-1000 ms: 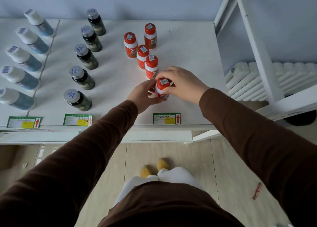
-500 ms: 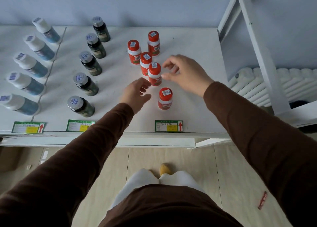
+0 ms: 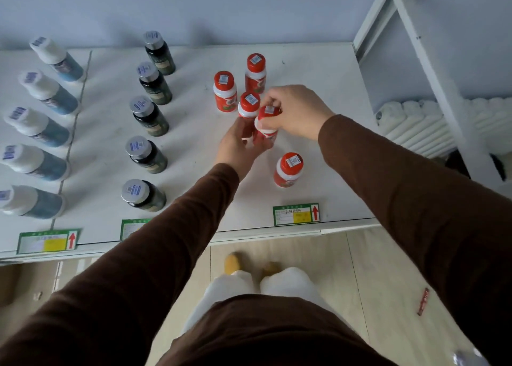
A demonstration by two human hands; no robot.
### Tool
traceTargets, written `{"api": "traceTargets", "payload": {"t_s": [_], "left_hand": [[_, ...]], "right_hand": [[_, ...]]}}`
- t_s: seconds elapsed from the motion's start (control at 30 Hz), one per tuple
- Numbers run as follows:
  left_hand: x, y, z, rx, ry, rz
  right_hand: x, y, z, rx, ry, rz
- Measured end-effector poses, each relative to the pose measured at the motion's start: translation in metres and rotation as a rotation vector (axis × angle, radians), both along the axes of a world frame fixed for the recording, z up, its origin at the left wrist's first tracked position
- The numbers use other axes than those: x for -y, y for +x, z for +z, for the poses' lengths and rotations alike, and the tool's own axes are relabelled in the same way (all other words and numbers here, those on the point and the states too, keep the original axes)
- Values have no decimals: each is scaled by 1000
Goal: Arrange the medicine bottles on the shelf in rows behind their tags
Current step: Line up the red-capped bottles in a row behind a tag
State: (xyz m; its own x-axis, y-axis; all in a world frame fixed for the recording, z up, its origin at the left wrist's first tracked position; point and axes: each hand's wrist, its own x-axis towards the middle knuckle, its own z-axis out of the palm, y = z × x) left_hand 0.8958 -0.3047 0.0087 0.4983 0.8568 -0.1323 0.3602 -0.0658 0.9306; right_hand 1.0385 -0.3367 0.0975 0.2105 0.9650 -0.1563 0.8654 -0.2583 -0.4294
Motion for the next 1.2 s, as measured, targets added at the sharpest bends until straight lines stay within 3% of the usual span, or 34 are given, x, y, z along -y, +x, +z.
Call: {"api": "traceTargets", "payload": {"t_s": [0.07,0.23,0.37,0.5,0.63,0.8,0.93,1.03,1.2], "left_hand": [[-7,-11,8,138,-89,-76],[-22,-33,38,585,-601,-182],[-30,-39,45,683,-840,-200],[-34,-38,43,683,-850,-206],[-28,-24,44,570,-569,-248],[-23,3,49,-23,143,-213],[-22,7,48,-355,467,-275],[-19,8,42,-495,570,-294],[-15,11,33,-598,557,-280]], "right_hand": [[-1,2,12,-91,48,-133],[-11,-2,42,-249,107,-268],[-20,-6,54,-251,138,-253],[-18,-3,54,-233,123,-196],[1,15,54,-177,94,-72],[26,34,40,-77,92,7],[33,36,19,16,40,44],[30,34,5,43,29,78],[31,33,-11,47,-1,108]]}}
